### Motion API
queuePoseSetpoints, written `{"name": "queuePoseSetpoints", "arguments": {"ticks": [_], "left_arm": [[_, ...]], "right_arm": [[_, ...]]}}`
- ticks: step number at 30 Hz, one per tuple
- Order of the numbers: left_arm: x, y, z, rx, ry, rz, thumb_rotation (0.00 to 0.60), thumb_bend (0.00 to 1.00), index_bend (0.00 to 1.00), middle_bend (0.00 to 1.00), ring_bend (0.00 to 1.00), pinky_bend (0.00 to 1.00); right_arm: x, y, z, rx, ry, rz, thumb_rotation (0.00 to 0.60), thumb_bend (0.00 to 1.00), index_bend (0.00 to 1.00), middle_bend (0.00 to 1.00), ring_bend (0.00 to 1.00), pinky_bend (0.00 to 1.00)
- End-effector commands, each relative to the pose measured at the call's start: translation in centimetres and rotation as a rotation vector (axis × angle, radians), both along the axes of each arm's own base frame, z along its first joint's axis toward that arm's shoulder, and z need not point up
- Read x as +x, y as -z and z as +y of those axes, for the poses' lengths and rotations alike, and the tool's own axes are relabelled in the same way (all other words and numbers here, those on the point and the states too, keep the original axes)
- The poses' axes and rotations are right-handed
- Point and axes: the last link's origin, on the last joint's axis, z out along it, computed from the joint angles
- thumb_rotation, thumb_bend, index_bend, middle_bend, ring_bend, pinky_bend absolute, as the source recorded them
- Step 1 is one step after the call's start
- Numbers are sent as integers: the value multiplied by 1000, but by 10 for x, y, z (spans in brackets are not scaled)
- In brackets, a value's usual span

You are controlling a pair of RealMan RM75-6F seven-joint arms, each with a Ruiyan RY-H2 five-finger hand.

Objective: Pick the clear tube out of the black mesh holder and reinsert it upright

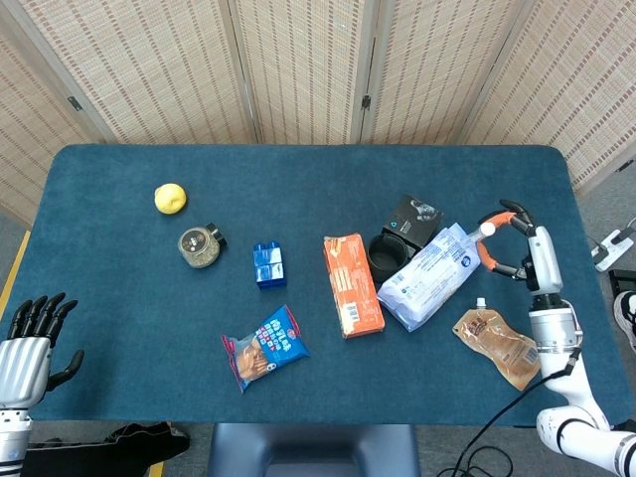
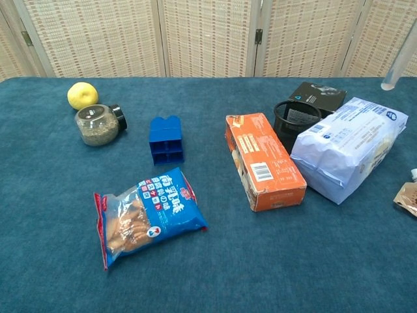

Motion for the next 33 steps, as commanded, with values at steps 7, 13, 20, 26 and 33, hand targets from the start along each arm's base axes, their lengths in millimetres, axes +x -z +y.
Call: {"name": "queuePoseSetpoints", "arguments": {"ticks": [7,13,20,26,33], "left_arm": [[0,1,0,-1,2,-2,600,364,177,115,75,83],[0,1,1,-2,1,0,600,367,177,115,75,83],[0,1,1,-2,1,1,600,365,177,115,75,83],[0,1,1,-2,-1,0,600,366,177,115,75,83],[-1,0,0,0,-1,-2,600,365,177,115,75,83]], "right_arm": [[5,-9,6,181,1,-323,600,360,577,402,132,106],[-4,-9,0,71,4,-44,600,360,577,402,132,106],[-5,0,-7,-145,9,316,600,360,577,402,133,106],[2,8,-6,-66,3,156,600,360,577,402,132,106],[16,8,-4,103,-3,-135,600,360,577,402,133,106]]}}
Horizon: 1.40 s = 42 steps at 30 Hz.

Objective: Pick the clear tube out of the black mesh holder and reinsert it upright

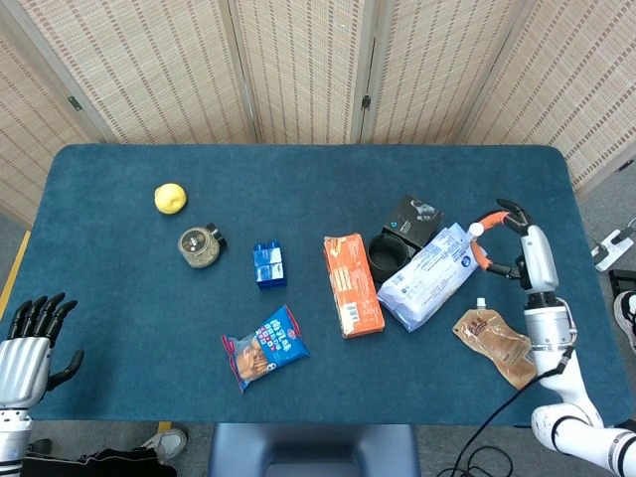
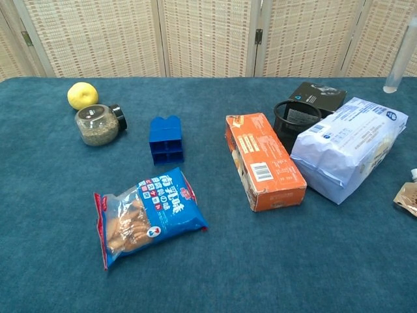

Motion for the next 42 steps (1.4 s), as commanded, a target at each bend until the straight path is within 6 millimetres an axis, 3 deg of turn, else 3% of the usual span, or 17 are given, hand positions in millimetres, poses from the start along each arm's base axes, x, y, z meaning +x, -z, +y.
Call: {"name": "queuePoseSetpoints", "arguments": {"ticks": [1,4,12,17,27,42], "left_arm": [[0,0,0,1,1,-1,600,365,177,115,75,83],[0,0,0,1,1,-2,600,365,177,115,75,83],[0,0,0,2,1,-4,600,365,177,115,75,83],[-3,0,-2,3,-9,-4,600,364,177,115,75,83],[-6,-1,-2,6,-18,-5,600,365,177,115,75,83],[-9,-1,-3,7,-27,-7,600,366,178,115,75,83]], "right_arm": [[14,2,1,134,-1,-269,600,360,577,402,133,106],[19,1,-3,173,-3,-350,600,360,577,402,132,106],[29,11,-18,173,-13,-295,600,360,577,402,132,106],[46,36,-39,204,-20,-287,600,360,577,402,132,106],[60,65,-54,231,-22,-266,600,360,577,403,133,106],[53,121,-65,306,32,-223,600,360,577,403,134,106]]}}
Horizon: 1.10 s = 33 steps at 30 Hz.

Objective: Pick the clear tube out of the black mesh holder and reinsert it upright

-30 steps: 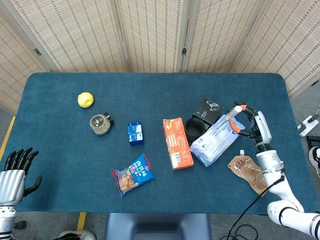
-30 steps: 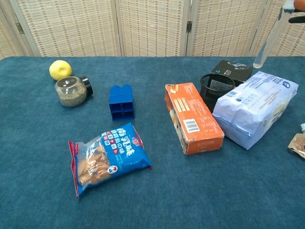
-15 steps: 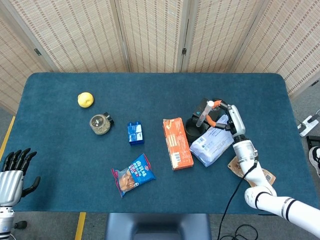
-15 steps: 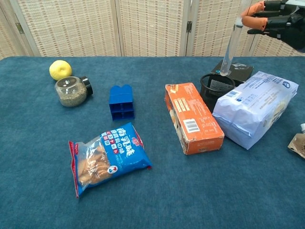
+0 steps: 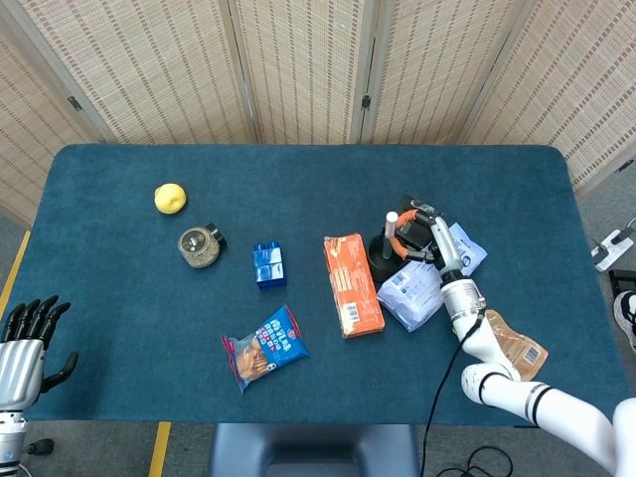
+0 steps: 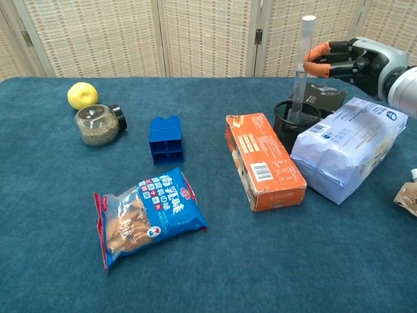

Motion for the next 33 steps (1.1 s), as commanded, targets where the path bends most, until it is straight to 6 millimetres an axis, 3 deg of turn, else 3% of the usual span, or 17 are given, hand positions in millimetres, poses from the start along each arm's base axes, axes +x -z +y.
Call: {"name": "queuePoseSetpoints", "arguments": {"ticks": [1,8,9,14,17,24,28,33], "left_arm": [[0,0,0,1,-2,0,600,365,178,115,75,83],[-2,1,-1,-1,-9,1,600,365,177,115,75,83],[-2,0,-1,0,-9,0,600,365,177,115,75,83],[-2,0,-1,2,-7,-2,600,366,177,115,75,83],[-2,0,0,2,-5,-1,600,366,177,115,75,83],[0,0,1,4,8,-4,600,365,177,115,75,83],[2,0,3,5,14,-5,600,366,177,115,75,83],[7,2,6,4,29,-5,600,365,176,115,76,83]], "right_arm": [[0,12,0,21,-5,9,600,360,577,403,134,106],[-11,20,4,37,-11,55,600,360,538,361,129,106],[-13,19,5,37,-17,66,600,360,501,343,121,106],[-20,3,13,27,-68,120,600,352,109,148,14,74],[-27,-15,18,-20,-105,179,600,283,4,68,0,49],[-46,-77,44,-204,-142,385,600,234,0,88,0,44],[-63,-109,78,-316,-123,617,600,324,26,176,0,40],[-83,-128,123,-343,-84,799,600,329,95,214,15,48]]}}
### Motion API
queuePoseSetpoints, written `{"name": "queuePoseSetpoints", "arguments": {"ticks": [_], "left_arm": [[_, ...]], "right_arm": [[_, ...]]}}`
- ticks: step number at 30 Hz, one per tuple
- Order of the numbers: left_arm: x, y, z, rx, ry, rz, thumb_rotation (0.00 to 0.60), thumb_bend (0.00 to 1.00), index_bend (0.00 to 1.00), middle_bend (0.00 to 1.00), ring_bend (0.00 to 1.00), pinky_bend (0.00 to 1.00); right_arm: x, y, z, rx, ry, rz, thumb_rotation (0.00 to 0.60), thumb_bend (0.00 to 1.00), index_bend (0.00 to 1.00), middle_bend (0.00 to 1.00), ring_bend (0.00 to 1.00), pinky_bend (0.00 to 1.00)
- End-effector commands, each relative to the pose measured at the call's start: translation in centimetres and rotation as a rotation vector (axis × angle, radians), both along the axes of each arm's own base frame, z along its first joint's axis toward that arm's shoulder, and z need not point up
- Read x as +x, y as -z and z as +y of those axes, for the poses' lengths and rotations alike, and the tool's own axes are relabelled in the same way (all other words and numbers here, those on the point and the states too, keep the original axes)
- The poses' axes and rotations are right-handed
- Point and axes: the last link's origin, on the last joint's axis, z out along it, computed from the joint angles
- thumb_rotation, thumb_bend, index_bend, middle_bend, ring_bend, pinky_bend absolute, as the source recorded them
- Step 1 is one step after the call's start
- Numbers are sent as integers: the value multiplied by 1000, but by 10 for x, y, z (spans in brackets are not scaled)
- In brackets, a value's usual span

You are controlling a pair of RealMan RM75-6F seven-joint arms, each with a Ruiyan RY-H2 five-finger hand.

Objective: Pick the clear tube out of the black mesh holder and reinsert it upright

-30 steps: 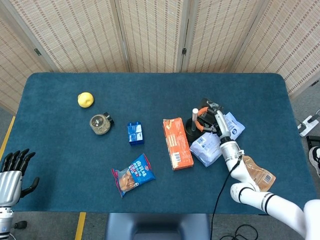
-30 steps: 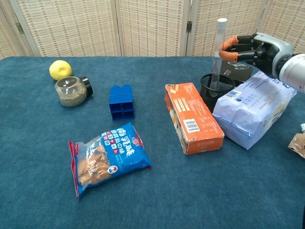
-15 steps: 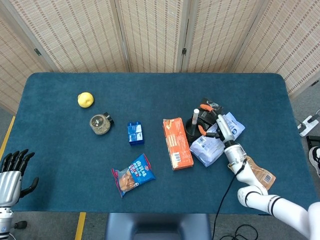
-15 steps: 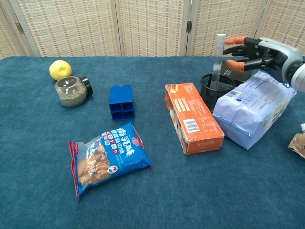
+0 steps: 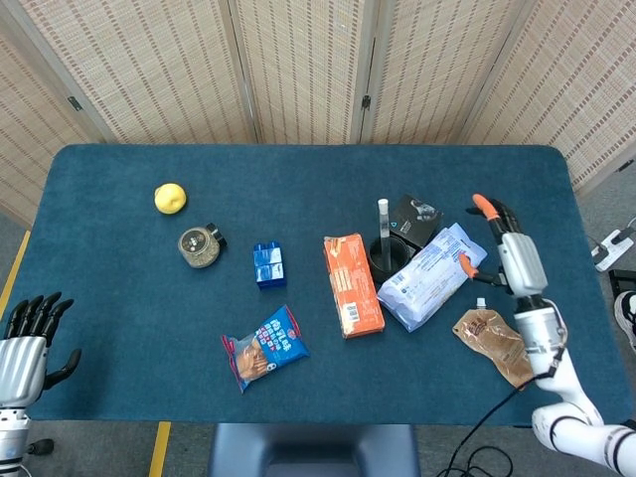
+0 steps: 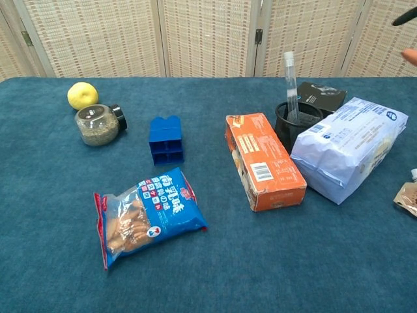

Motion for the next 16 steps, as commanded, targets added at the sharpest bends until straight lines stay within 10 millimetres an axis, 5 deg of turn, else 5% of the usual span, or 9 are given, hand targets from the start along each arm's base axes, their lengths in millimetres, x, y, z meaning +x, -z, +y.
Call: {"name": "queuePoseSetpoints", "arguments": {"ticks": [1,11,16], "left_arm": [[2,1,1,2,8,0,600,364,177,114,75,83],[6,-1,1,13,13,4,600,364,177,114,75,83],[7,-1,1,13,17,0,600,364,178,114,75,83]], "right_arm": [[-22,-25,54,-60,56,168,600,329,95,213,15,48],[-48,-46,123,-19,147,251,600,329,95,103,0,49],[-52,-46,140,-36,144,249,600,329,95,97,0,48]]}}
